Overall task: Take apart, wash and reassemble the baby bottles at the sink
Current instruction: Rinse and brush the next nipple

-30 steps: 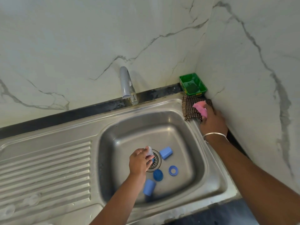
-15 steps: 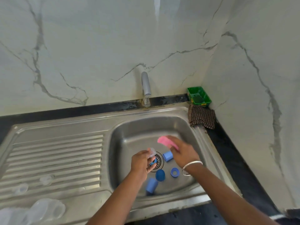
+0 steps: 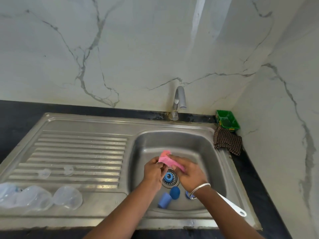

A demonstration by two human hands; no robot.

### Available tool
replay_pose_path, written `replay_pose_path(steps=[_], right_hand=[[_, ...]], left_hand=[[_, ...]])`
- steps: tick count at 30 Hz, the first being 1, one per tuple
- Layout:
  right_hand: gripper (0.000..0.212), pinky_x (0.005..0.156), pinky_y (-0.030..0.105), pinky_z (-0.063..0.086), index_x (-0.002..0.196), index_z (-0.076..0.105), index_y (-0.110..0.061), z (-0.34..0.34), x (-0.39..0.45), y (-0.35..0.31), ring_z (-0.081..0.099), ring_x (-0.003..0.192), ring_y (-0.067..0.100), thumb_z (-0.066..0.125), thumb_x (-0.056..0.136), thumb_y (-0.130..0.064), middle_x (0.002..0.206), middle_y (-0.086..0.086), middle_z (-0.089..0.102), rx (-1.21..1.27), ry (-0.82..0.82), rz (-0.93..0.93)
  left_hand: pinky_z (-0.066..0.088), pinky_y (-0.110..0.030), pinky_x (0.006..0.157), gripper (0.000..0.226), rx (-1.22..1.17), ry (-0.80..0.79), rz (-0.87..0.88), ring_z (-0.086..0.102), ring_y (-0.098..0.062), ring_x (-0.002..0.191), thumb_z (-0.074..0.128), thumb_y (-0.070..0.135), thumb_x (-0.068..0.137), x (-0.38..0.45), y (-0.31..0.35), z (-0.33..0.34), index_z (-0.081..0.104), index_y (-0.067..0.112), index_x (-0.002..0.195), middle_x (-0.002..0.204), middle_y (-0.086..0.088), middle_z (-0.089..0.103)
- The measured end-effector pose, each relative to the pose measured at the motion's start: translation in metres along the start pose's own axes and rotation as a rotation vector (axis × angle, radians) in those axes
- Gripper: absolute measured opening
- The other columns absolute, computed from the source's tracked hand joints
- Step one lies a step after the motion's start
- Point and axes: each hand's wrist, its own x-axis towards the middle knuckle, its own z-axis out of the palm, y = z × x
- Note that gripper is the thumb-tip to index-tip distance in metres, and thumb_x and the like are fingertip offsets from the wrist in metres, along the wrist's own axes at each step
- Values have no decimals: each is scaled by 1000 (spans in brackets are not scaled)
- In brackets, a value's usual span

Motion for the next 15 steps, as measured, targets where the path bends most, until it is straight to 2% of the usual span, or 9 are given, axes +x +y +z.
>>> replay_pose_path(steps=[2,4,6,8,11,13,15], right_hand=[[51,76,37,53,123,41,-72,0,-2,1,61,85,8,57,89,-38,96,-12,62,-31,0,-13],[49,74,38,53,123,44,-70,0,-4,6,59,81,7,56,87,-39,90,-14,60,-26,1,-15],[46,79,40,54,119,46,-71,-3,-6,12,62,88,8,54,84,-43,96,-16,63,-8,5,-7],[43,90,40,53,113,49,-73,-8,-9,18,64,101,9,57,83,-44,109,-16,67,40,36,9],[56,97,33,50,107,49,-76,-15,-8,25,62,109,7,64,89,-26,115,-17,67,42,97,39],[52,100,30,49,109,55,-70,-16,-3,22,62,110,0,64,92,-21,114,-21,67,125,151,43],[44,101,30,49,117,58,-59,-13,3,15,61,111,-1,63,92,-23,117,-21,67,166,149,44]], left_hand=[[55,-25,58,25,-10,5,-10,65,-20,68,47,-13,94,0,4,-1,65,3,88,76,-12,71],[58,-25,61,23,-14,7,-33,68,-20,75,49,-8,96,0,5,-3,65,5,89,87,-14,71],[59,-28,67,22,-34,5,-51,67,-21,81,48,-4,99,3,3,-5,65,7,89,93,-14,69],[60,-29,68,22,-19,-17,-53,64,-19,79,49,1,101,4,1,-8,65,8,88,89,-13,67],[57,-34,81,19,5,-51,-44,64,-16,76,51,5,101,4,1,-9,66,12,91,83,-10,67],[55,-36,86,20,38,-63,-40,67,-16,82,52,5,101,2,1,-8,66,13,91,88,-10,70],[55,-36,84,19,55,-85,-46,69,-17,89,52,5,101,-1,1,-6,67,13,92,97,-9,73]])
